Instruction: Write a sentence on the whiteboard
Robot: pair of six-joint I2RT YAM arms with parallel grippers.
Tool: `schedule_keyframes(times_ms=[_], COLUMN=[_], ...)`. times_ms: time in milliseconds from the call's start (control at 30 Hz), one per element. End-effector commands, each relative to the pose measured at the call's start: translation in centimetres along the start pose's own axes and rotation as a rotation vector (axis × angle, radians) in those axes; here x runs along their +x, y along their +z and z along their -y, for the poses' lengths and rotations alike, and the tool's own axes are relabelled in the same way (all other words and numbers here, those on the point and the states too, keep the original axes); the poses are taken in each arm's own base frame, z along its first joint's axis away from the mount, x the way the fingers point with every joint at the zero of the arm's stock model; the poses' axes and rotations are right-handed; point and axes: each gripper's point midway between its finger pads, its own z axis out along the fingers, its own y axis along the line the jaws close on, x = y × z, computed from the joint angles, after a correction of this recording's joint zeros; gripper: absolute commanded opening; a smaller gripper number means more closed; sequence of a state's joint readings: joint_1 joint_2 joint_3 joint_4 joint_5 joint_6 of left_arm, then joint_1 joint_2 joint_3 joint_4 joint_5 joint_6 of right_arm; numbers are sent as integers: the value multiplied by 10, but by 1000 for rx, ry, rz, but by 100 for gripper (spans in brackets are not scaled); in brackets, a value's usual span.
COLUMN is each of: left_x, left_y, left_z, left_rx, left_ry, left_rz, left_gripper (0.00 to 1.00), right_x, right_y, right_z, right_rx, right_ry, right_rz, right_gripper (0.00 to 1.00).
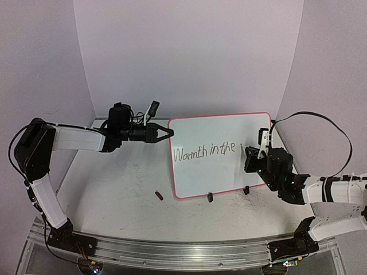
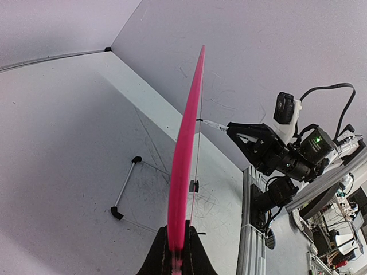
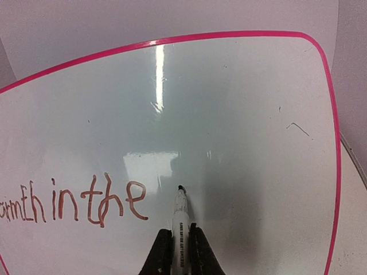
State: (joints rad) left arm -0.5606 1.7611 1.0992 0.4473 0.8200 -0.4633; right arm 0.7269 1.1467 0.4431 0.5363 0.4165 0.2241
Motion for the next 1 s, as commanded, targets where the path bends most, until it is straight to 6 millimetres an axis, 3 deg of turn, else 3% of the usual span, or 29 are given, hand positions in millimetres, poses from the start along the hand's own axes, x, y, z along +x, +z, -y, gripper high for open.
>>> schedule_keyframes(times_ms=[0, 300, 633, 967], left_x=[14, 12, 12, 12], left_y=[11, 10, 10, 10], left_z=[10, 11, 11, 11], left_rx=[19, 20, 19, 19], left_ry=[4, 9, 9, 8], left_rz=[-50, -46, -45, -46], left_gripper=[0, 0, 0, 0], right_x=[-16, -7, 11, 13], right_y=[3, 3, 0, -2], right_z=[-10, -14, -6, -1], right_rx=[-36, -66, -40, -21], right_ry=[11, 4, 11, 17], right_rz=[37, -3, -64, -73], right_gripper=[0, 0, 0, 0])
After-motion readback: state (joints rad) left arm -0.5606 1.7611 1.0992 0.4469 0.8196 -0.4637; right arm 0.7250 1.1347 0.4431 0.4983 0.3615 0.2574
